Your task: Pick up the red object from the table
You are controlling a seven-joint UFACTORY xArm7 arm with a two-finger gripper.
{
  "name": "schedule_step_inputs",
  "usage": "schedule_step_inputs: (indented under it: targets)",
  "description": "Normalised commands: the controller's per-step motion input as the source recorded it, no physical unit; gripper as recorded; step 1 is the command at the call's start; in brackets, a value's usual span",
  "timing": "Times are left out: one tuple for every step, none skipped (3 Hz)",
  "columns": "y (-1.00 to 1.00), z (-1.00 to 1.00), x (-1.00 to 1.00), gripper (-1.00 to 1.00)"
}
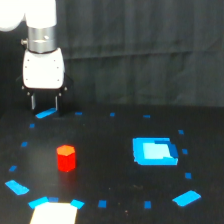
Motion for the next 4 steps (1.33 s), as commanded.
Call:
schedule_step_inputs:
  targets:
    - [-1.00,-1.00,0.33,0.86]
    - [-1.00,-0.94,0.56,1.00]
    - [-1.00,0.47,0.35,1.00]
    - [-1.00,-0.32,0.37,0.83]
